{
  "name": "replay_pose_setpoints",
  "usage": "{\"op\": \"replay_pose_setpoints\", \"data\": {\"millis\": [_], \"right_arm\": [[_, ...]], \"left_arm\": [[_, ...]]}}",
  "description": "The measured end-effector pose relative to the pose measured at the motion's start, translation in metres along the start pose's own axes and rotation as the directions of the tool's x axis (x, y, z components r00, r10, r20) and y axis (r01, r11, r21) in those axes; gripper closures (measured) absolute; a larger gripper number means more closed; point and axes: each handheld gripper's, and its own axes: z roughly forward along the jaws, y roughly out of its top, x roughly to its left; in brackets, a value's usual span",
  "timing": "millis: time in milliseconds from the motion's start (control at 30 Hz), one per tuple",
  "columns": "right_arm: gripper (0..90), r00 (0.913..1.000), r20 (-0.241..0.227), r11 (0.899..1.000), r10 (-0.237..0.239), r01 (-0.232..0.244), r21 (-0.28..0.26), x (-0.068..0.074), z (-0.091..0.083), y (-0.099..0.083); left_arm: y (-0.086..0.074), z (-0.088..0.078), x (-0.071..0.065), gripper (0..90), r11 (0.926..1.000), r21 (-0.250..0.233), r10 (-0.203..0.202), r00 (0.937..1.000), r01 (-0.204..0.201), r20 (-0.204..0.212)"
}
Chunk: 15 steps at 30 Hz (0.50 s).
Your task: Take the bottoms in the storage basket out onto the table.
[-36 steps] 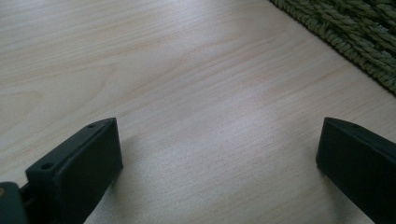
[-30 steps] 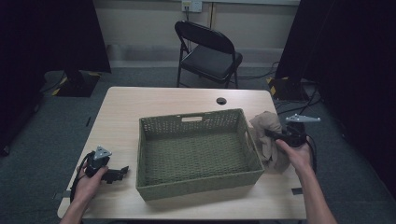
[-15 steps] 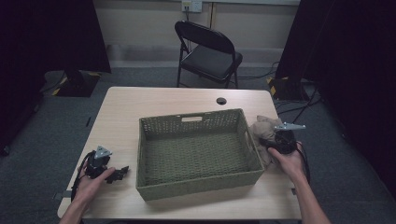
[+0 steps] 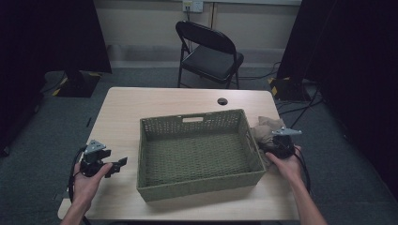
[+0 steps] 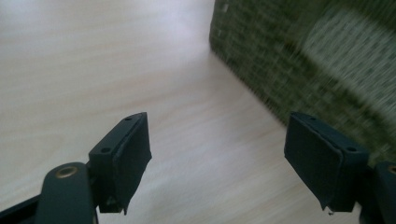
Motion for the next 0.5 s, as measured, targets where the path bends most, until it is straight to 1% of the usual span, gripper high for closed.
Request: {"op": "replay_pose_setpoints", "data": {"millis": [33, 67, 100, 167, 200, 233, 300, 333, 367, 400, 433, 467, 500], "right_arm": [[52.7, 1.0, 0.0, 1.0, 0.0, 0.0, 0.0, 0.0, 0.0, 0.0], [52.5, 1.0, -0.003, 1.0, 0.003, -0.003, -0.001, 0.0, 0.0, 0.0], [52.3, 1.0, -0.006, 1.0, 0.005, -0.005, -0.001, -0.001, 0.0, 0.0], [52.2, 1.0, -0.009, 1.0, 0.005, -0.005, 0.002, -0.002, 0.0, 0.0], [52.1, 0.9999, -0.01, 1.0, 0.006, -0.006, 0.001, -0.002, 0.0, 0.0], [52.1, 0.9999, -0.01, 1.0, 0.006, -0.006, 0.001, -0.002, 0.001, 0.0], [52.1, 0.9999, -0.012, 1.0, 0.011, -0.011, 0.001, -0.002, 0.001, 0.0], [52.1, 0.9998, -0.014, 1.0, 0.012, -0.012, 0.001, -0.002, 0.001, 0.0], [52.1, 0.9998, -0.015, 1.0, 0.013, -0.013, 0.002, -0.002, 0.001, 0.0], [52.0, 0.9998, -0.015, 1.0, 0.014, -0.014, 0.002, -0.003, 0.001, 0.0], [52.0, 0.9998, -0.015, 1.0, 0.012, -0.012, 0.002, -0.003, 0.001, 0.0], [52.0, 0.9998, -0.017, 1.0, 0.013, -0.013, 0.004, -0.003, 0.001, 0.0], [52.0, 0.9997, -0.021, 1.0, 0.014, -0.014, 0.006, -0.003, 0.001, 0.0]], "left_arm": [[0.003, -0.003, -0.001, 22.4, 0.9998, -0.016, -0.009, 0.9999, 0.009, 0.013], [0.008, -0.007, -0.003, 22.4, 0.9986, -0.049, -0.018, 0.9991, 0.02, 0.038], [0.012, -0.01, -0.005, 22.5, 0.9974, -0.069, -0.016, 0.9987, 0.019, 0.049], [0.021, -0.016, -0.011, 22.8, 0.9953, -0.097, 0.01, 0.9984, -0.004, 0.056], [0.024, -0.017, -0.013, 22.9, 0.9941, -0.109, 0.01, 0.997, -0.002, 0.076], [0.031, -0.018, -0.018, 23.5, 0.9933, -0.115, 0.024, 0.9948, -0.012, 0.099], [0.041, -0.016, -0.024, 23.9, 0.9901, -0.136, 0.049, 0.9923, -0.033, 0.113], [0.044, -0.015, -0.026, 24.0, 0.9894, -0.141, 0.052, 0.9912, -0.034, 0.122], [0.049, -0.013, -0.028, 24.1, 0.9885, -0.144, 0.064, 0.9891, -0.045, 0.133], [0.053, -0.009, -0.029, 24.8, 0.988, -0.146, 0.07, 0.9885, -0.05, 0.134], [0.057, -0.004, -0.031, 25.6, 0.989, -0.139, 0.071, 0.9881, -0.052, 0.137], [0.062, 0.001, -0.031, 26.6, 0.992, -0.113, 0.072, 0.9861, -0.055, 0.15], [0.065, 0.006, -0.032, 26.9, 0.9933, -0.102, 0.071, 0.9851, -0.055, 0.157]]}}
